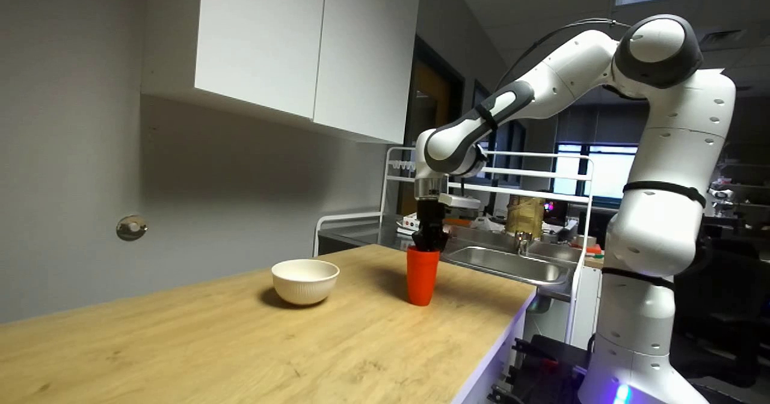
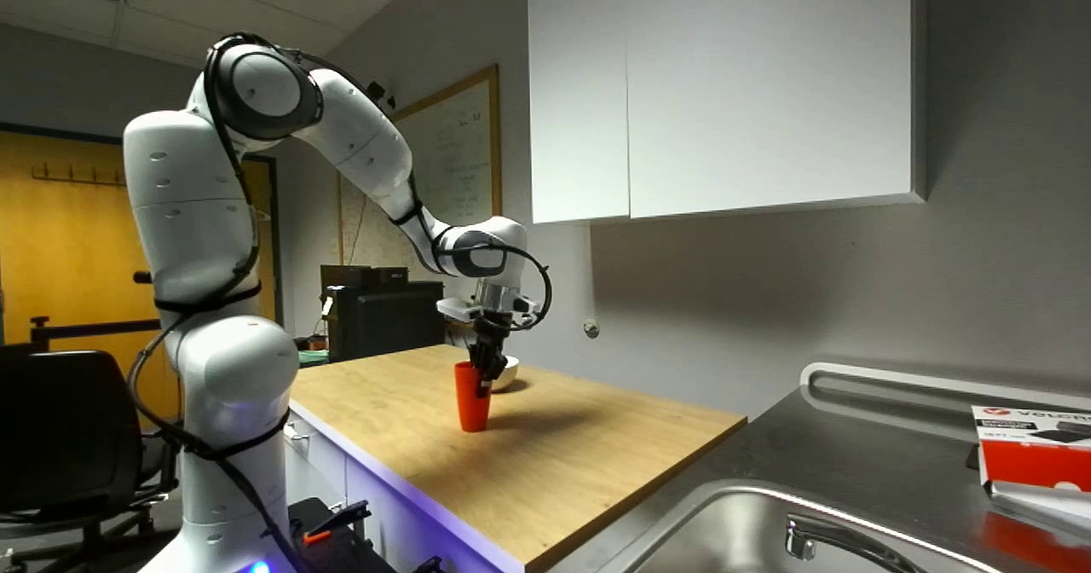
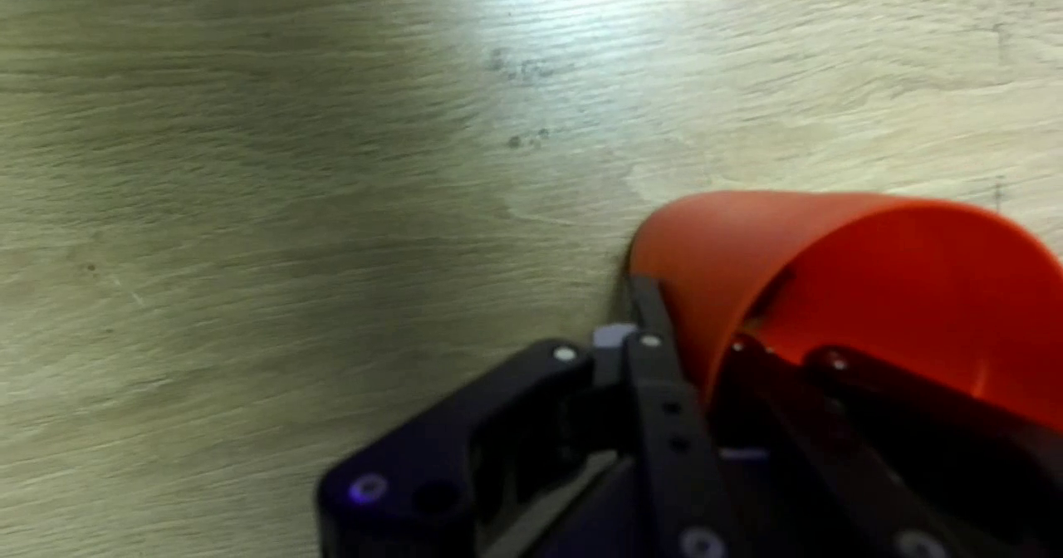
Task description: Pour the beans from the cup into the bowl
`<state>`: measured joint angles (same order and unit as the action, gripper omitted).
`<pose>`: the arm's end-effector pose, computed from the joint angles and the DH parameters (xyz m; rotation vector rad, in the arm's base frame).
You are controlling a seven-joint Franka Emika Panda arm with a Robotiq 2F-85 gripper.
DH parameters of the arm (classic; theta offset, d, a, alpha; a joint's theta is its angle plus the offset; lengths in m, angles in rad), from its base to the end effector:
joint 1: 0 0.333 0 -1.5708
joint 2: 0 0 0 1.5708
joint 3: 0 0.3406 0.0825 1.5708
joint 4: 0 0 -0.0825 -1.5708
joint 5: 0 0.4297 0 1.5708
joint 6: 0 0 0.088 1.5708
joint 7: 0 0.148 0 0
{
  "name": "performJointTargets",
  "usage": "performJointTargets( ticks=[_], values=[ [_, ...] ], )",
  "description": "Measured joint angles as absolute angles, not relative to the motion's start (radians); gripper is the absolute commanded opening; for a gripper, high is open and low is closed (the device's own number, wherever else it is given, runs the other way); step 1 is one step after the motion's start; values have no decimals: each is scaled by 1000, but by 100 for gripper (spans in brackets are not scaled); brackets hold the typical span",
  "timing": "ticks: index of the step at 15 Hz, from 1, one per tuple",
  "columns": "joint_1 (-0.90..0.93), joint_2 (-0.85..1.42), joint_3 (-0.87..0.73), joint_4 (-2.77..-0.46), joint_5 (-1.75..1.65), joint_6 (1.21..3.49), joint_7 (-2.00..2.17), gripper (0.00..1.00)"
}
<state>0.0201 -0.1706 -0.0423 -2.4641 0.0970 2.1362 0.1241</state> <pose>0.4644 -0.0023 0.3006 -3.0392 0.3104 0.2476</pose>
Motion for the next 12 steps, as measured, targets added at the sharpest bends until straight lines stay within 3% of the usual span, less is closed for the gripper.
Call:
performJointTargets(
  ticks=[12],
  values=[
    [22,-153,7,-2387,34,2130,297,2]
  ],
)
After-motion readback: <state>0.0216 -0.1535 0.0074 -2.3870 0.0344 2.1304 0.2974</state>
